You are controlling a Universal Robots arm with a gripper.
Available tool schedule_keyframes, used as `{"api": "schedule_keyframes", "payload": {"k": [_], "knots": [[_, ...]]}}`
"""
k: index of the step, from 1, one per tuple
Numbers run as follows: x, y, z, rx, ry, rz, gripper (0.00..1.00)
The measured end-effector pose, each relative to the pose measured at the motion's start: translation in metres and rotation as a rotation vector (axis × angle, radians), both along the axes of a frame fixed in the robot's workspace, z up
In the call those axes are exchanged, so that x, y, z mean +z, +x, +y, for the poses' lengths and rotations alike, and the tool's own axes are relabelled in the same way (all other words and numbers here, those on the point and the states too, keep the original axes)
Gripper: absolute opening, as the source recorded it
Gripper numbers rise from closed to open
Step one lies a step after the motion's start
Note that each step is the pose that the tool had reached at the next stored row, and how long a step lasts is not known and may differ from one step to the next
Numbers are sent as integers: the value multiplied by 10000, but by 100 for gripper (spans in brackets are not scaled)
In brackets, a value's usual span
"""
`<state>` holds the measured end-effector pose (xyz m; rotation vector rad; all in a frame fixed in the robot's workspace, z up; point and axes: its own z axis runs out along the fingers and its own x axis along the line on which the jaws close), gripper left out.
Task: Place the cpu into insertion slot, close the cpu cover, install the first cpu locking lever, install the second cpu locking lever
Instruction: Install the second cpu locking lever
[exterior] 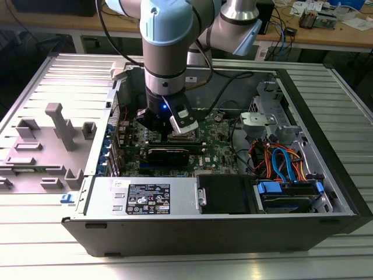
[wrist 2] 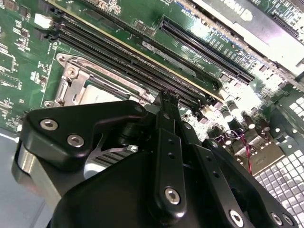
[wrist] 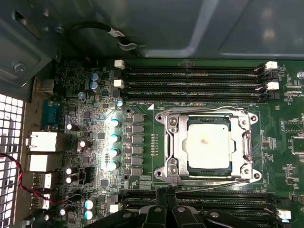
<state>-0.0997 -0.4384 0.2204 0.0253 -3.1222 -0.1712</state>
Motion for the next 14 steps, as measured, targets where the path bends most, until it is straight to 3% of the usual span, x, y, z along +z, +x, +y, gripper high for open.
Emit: {"api": "schedule_keyframes", "payload": {"k": [2, 8, 14], "knots": [[-28, -13, 1, 1, 95, -2, 11], [-71, -24, 0, -1, 264, -1, 11], [-88, -24, 1, 0, 279, 1, 11]]}}
